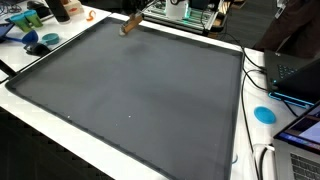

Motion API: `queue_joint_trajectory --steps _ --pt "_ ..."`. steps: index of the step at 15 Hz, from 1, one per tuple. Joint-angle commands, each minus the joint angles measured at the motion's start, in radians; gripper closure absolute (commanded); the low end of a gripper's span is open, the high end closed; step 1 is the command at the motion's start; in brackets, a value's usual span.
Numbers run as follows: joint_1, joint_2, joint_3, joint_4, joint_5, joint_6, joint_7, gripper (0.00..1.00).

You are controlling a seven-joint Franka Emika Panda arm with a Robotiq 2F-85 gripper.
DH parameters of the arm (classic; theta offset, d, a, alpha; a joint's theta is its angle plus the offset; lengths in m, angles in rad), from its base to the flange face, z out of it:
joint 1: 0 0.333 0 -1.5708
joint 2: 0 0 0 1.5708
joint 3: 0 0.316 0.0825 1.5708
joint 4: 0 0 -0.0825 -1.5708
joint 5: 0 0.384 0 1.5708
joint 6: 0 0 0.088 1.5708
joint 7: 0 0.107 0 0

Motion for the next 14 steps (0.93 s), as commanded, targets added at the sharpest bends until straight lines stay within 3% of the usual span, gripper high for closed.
queue_joint_trajectory --steps 1,8,14 --pt "0.014 -0.041 -0.017 -0.001 0.061 -0.018 -0.051 0.75" --pt "-0.011 -0.098 -0.055 0.024 0.122 -0.006 -0.145 0.75" --pt "-0.054 -0.168 -0.153 0.031 0.221 0.063 -0.351 0.75"
